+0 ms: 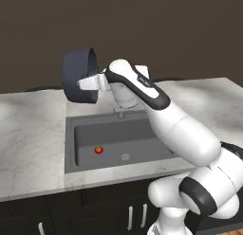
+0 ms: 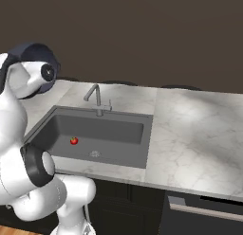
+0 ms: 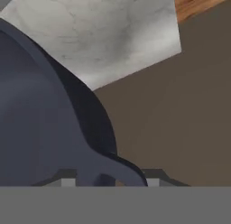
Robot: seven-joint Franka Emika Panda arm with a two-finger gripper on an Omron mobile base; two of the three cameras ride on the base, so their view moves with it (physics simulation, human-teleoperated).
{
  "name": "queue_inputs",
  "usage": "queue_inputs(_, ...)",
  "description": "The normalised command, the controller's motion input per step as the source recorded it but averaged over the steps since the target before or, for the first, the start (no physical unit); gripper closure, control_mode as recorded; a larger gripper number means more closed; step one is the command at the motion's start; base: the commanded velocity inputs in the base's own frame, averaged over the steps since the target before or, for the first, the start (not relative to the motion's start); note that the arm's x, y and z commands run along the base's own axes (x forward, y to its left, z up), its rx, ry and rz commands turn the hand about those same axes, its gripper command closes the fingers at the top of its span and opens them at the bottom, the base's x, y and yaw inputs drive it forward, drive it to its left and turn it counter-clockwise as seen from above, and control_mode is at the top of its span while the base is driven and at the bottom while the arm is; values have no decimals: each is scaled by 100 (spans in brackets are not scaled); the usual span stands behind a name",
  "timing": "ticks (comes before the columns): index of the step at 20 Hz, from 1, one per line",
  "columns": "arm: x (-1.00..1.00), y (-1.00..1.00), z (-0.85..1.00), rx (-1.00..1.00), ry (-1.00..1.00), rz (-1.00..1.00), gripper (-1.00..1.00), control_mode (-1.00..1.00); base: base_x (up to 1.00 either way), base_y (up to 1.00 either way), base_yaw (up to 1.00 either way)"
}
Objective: Dump the tomato from the pot into the sink. Then turn on the water and wash the tomato. Then turn off the water and put the tomato back in the pot.
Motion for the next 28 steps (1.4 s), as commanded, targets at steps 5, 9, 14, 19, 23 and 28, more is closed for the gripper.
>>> queue_inputs(5, -56, 77, 0, -45, 0, 10, 100, -100, 0, 0, 0)
queue_inputs(9, -37, 64, 0, -43, 0, 12, 100, -100, 0, 0, 0)
queue_inputs(14, -35, 43, 0, -39, 4, 11, 100, -100, 0, 0, 0)
queue_inputs(19, -38, 30, -24, -40, 9, 7, 100, -100, 0, 0, 0)
queue_inputs(23, -43, 16, -56, -35, 8, 1, 100, -100, 0, 0, 0)
queue_inputs(28, -36, 14, -71, -26, 1, 0, 100, -100, 0, 0, 0)
